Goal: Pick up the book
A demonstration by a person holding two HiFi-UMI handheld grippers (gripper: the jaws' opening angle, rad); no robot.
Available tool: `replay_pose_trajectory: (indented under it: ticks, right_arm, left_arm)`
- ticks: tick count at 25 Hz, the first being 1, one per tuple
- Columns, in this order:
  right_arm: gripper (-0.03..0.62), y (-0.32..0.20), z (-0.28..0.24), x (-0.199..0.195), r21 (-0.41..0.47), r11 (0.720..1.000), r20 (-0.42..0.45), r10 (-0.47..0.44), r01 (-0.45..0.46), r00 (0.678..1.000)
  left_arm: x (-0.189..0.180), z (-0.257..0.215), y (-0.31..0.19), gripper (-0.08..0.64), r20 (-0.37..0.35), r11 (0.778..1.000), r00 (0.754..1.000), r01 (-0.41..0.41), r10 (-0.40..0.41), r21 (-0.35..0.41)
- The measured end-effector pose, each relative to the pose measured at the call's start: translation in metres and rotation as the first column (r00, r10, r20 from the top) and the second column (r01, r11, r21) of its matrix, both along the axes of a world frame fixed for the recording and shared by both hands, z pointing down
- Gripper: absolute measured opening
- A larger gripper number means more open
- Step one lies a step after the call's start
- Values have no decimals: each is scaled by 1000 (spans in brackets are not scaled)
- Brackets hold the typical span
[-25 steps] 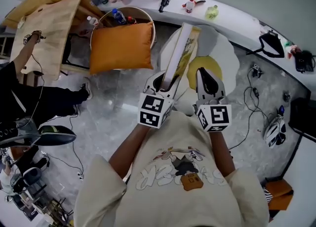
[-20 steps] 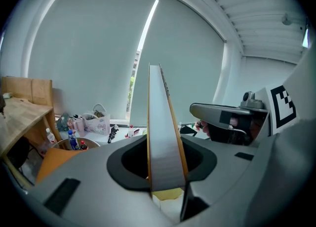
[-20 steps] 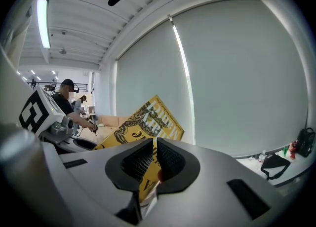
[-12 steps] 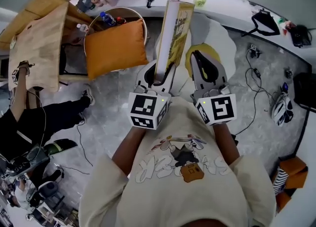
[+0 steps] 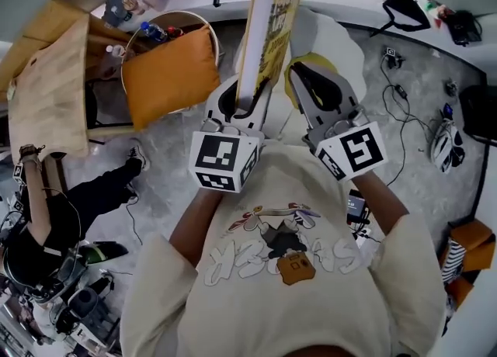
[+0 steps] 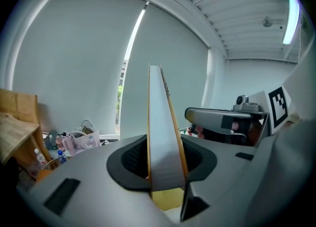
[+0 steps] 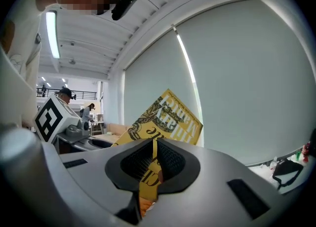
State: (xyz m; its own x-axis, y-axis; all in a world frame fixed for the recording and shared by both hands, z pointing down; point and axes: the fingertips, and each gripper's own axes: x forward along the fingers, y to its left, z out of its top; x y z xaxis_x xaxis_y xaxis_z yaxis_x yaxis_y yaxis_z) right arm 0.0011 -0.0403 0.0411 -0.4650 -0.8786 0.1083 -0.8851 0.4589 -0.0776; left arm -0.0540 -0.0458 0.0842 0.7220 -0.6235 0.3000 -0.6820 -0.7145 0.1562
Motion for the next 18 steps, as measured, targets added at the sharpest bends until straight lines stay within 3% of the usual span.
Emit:
replay_pose_trajectory:
  ticks: [4,8,18]
  right_arm:
    - [44,-7,8,-11,0,1000,-1,-21,21,1000]
    - [46,12,1,-17,57,996,-101,-61,67,993]
    - [44,27,-4,-28,57,996,-89,-58,63,994]
  left_arm:
    - [-10,7,-1,143,-5,1000,1000,3,-3,5]
    - [-5,8,9,143,-1,1000,1000,-3,3,16]
    - [3,6,21,144,-15,1000,1000,-15,15,16]
